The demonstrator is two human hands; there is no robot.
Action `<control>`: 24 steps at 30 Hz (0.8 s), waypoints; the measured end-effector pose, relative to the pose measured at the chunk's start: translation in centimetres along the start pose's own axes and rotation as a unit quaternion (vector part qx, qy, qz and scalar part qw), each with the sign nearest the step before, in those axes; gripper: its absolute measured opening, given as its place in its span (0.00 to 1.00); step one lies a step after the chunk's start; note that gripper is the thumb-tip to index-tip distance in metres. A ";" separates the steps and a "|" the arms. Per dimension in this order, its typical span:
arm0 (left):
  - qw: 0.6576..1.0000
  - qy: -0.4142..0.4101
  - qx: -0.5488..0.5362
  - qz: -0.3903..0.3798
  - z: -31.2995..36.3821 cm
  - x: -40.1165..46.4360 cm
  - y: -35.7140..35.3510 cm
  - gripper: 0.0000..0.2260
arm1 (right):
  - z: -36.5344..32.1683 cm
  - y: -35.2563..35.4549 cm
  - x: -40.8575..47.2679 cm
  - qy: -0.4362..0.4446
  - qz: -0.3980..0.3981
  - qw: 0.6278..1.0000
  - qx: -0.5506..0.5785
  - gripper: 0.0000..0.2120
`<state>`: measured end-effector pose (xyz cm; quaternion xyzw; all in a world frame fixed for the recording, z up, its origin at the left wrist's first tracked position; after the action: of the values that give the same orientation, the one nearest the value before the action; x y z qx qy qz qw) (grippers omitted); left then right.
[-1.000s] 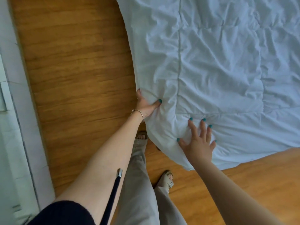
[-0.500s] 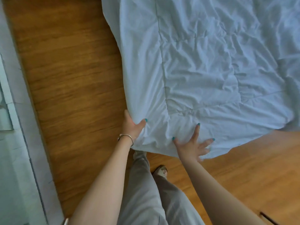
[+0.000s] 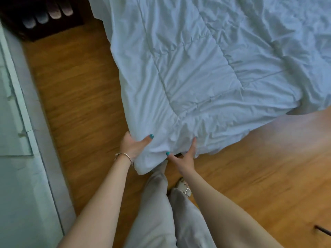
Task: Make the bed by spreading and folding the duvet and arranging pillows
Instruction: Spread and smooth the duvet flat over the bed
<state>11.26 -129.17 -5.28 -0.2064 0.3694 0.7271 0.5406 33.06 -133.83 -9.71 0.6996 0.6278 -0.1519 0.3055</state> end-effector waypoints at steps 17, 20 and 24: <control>0.980 -0.160 0.089 -0.076 -4.4 -3.1 0.9 0.26 | -0.9 -0.5 -2.5 0.054 0.121 0.980 0.149 0.51; 0.977 -0.141 0.119 -0.105 -6.2 -4.0 1.3 0.21 | -0.3 0.2 -6.8 0.061 0.143 0.981 0.118 0.46; 0.973 -0.129 0.147 -0.118 -7.0 -6.3 2.4 0.20 | -0.8 0.3 -10.7 0.049 0.156 0.985 0.057 0.43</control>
<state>10.35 -138.88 -4.62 -0.0713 0.3722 0.6162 0.6905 31.48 -141.81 -2.65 0.8121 0.5153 -0.1031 0.2535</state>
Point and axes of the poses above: each hand's wrist, its own x-axis towards the middle knuckle, its own y-axis out of the back of the hand, z = x × y, the point moved 7 cm from there along x, towards the middle knuckle, and after that the axes turned 7 degrees about y, right-handed, at the moved point
